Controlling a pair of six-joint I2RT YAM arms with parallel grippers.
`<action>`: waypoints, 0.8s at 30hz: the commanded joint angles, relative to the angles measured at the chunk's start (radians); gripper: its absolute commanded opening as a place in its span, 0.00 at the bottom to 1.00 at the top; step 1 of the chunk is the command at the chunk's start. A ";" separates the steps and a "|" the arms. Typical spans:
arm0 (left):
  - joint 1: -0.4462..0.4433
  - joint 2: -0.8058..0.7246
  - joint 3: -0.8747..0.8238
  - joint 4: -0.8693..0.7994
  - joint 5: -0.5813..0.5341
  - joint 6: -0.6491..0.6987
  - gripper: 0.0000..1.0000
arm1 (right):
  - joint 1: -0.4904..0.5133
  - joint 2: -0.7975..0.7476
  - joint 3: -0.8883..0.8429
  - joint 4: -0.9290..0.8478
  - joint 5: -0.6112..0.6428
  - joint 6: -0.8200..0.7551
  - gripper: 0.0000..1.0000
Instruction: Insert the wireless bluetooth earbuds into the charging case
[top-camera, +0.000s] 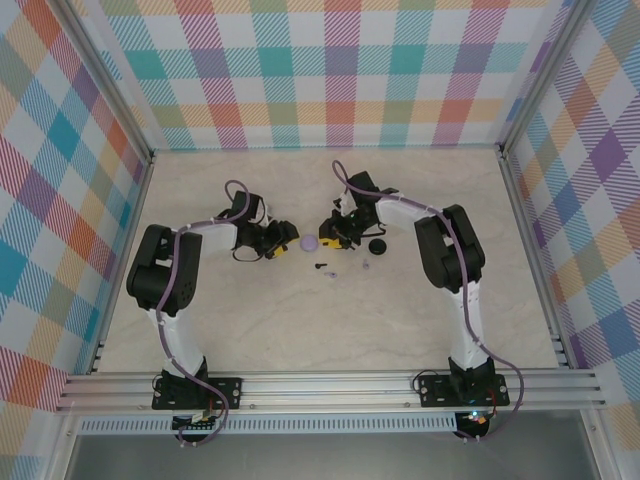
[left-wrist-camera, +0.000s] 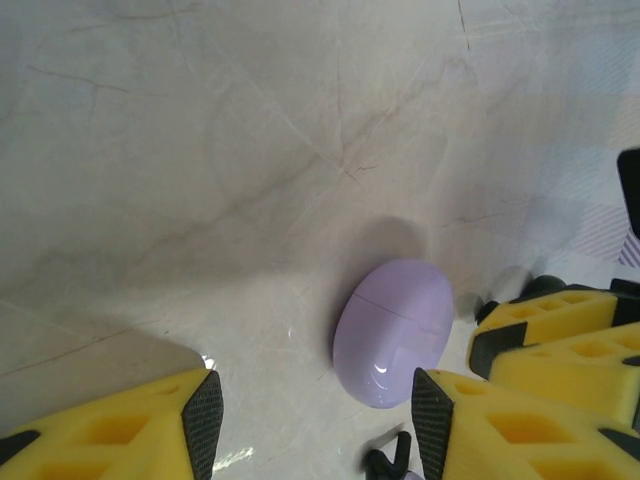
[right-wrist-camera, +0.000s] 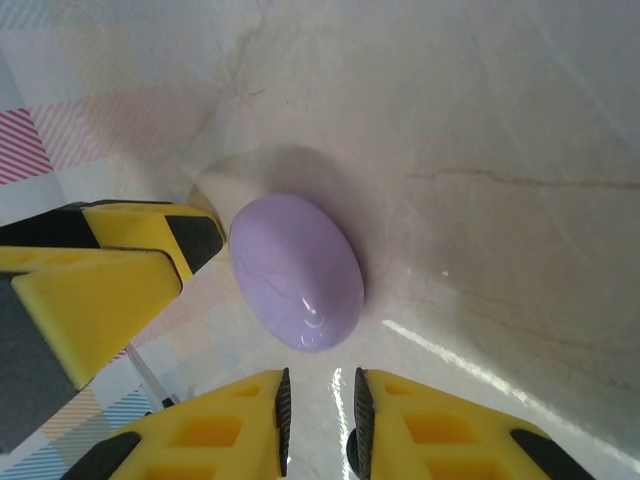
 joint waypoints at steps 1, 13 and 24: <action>-0.018 0.028 0.028 0.020 0.022 -0.017 0.54 | 0.010 0.032 0.050 -0.027 -0.025 0.018 0.26; -0.036 0.066 0.041 0.055 0.053 -0.037 0.52 | 0.018 0.071 0.081 -0.022 -0.056 0.021 0.26; -0.047 0.099 0.040 0.102 0.086 -0.068 0.49 | 0.020 0.097 0.093 -0.030 -0.053 0.023 0.23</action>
